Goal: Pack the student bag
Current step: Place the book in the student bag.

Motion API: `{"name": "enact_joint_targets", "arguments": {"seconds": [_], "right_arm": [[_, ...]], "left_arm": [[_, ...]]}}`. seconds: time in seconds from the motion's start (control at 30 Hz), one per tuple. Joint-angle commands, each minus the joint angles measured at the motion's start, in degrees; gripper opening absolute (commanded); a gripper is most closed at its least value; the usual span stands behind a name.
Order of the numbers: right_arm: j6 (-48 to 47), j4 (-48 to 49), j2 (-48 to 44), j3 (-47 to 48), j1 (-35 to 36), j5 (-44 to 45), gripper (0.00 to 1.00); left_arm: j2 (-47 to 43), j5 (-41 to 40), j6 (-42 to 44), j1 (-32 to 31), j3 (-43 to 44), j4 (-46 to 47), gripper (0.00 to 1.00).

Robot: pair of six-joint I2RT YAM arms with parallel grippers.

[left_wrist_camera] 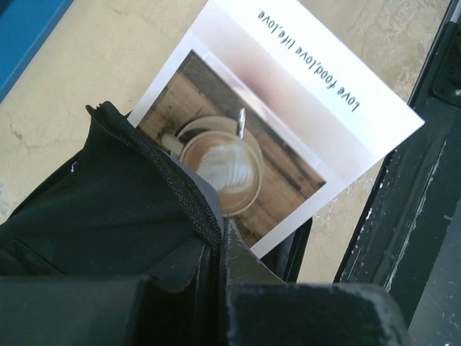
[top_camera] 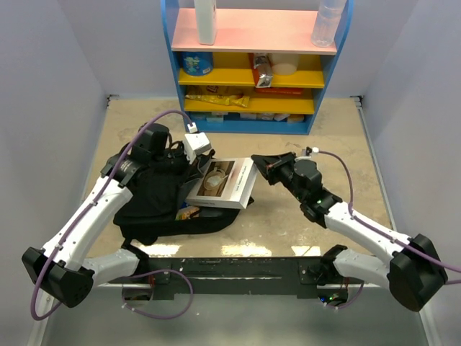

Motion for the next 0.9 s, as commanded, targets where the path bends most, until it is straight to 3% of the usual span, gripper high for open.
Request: {"name": "enact_joint_targets", "arguments": {"seconds": [0.0, 0.23, 0.4, 0.6, 0.73, 0.8, 0.87], "right_arm": [[1.25, 6.85, 2.83, 0.78, 4.21, 3.00, 0.00], [-4.01, 5.45, 8.10, 2.36, 12.56, 2.05, 0.00], [-5.86, 9.31, 16.52, 4.55, 13.36, -1.82, 0.00], [-14.38, 13.34, 28.66, 16.76, 13.89, -5.42, 0.01], [-22.12, 13.80, 38.85, 25.12, 14.33, -12.63, 0.24], [-23.09, 15.81, 39.14, 23.38, 14.24, -14.92, 0.36], [-24.50, 17.92, 37.04, 18.11, 13.89, -14.92, 0.40]], "left_arm": [[-0.39, 2.37, -2.14, -1.36, 3.21, 6.46, 0.00], [-0.22, 2.89, -1.53, -2.07, 3.21, 6.55, 0.00], [-0.22, 5.35, -0.65, -2.24, 3.29, 6.11, 0.00], [-0.57, 7.90, 0.67, -2.33, 4.00, 4.35, 0.00], [-0.75, 8.34, 1.11, -2.33, 4.17, 3.47, 0.00], [-1.01, 7.99, 1.81, -2.24, 4.35, 2.68, 0.00], [-1.36, 7.81, 2.42, -2.33, 4.26, 2.16, 0.00]]}}
